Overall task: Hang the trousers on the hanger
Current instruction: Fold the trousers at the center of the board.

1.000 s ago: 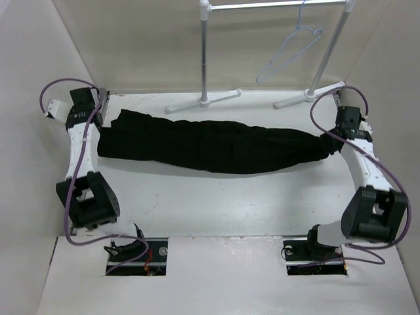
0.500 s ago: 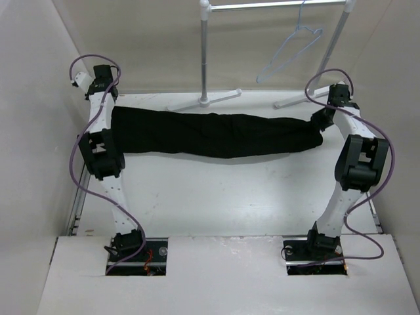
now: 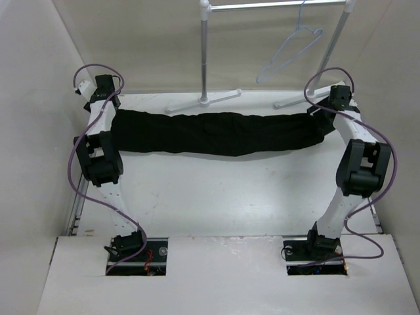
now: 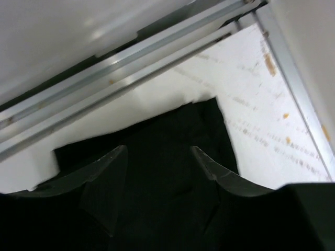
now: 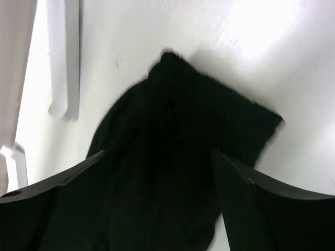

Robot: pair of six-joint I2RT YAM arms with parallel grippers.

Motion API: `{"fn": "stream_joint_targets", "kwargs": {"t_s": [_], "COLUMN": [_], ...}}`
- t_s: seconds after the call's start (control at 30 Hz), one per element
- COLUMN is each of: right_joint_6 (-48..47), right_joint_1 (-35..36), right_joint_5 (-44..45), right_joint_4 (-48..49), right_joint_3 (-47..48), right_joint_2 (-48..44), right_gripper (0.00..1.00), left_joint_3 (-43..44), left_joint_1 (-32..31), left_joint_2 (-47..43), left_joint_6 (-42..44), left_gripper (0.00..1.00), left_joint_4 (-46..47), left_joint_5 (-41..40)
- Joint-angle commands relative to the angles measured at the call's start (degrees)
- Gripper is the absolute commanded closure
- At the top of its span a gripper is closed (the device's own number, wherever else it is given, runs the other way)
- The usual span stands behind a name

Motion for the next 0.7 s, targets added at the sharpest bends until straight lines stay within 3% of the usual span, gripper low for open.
{"fn": "stream_joint_targets", "kwargs": {"t_s": [0.0,0.07,0.1,0.13,0.17,0.23,0.33,0.47,0.6,0.63,0.67], "right_joint_6": [-2.3,-0.9,-0.2,0.3,0.5,0.5,-0.3,0.1,2.1,2.8,3.4], "right_joint_1": [0.1,-1.0,-1.5,-2.0,-2.5,-3.5,-4.8,-6.1,-6.6,-6.6,-6.6], "right_joint_5": [0.9,1.0,0.7,0.2,-0.3,-2.5,-7.1,-10.3,-10.2,-10.4,-10.0], "right_joint_4": [6.4,8.6,9.7,10.8,11.8,13.8,17.1,18.5,18.7,18.6,18.1], "right_joint_3": [-7.5,-14.8,-18.2,-21.1,-23.2,-26.2,-27.4,-24.9,-21.9,-21.3,-21.1], "right_joint_2": [-12.2,-16.5,-17.9,-18.6,-18.9,-18.7,-15.7,-10.3,-5.6,-4.6,-4.3], "right_gripper": [0.21,0.34,0.5,0.59,0.6,0.54,0.34,0.29,0.36,0.45,0.61], "left_joint_3": [-11.5,-21.2,-24.8,-27.2,-29.1,-31.6,-32.5,-32.4,-33.4,-33.7,-34.2], "left_joint_1": [-2.5,-5.7,-7.0,-7.8,-8.1,-8.0,-5.8,-2.6,0.5,1.1,1.7], "left_joint_2": [-15.7,-20.2,-21.2,-21.5,-21.4,-20.5,-18.0,-13.9,-10.8,-10.3,-10.2], "left_joint_6": [-1.3,-3.6,-4.8,-5.9,-7.0,-9.0,-9.2,-9.1,-9.2,-9.1,-9.1], "left_gripper": [0.51,0.51,0.51,0.51,0.51,0.52,0.52,0.52,0.53,0.53,0.53], "left_joint_4": [6.7,11.0,12.5,13.2,13.6,14.4,16.0,15.7,15.0,14.8,14.5], "left_joint_5": [2.2,4.5,6.1,7.6,8.9,11.1,13.5,15.8,16.2,16.2,15.7]}}
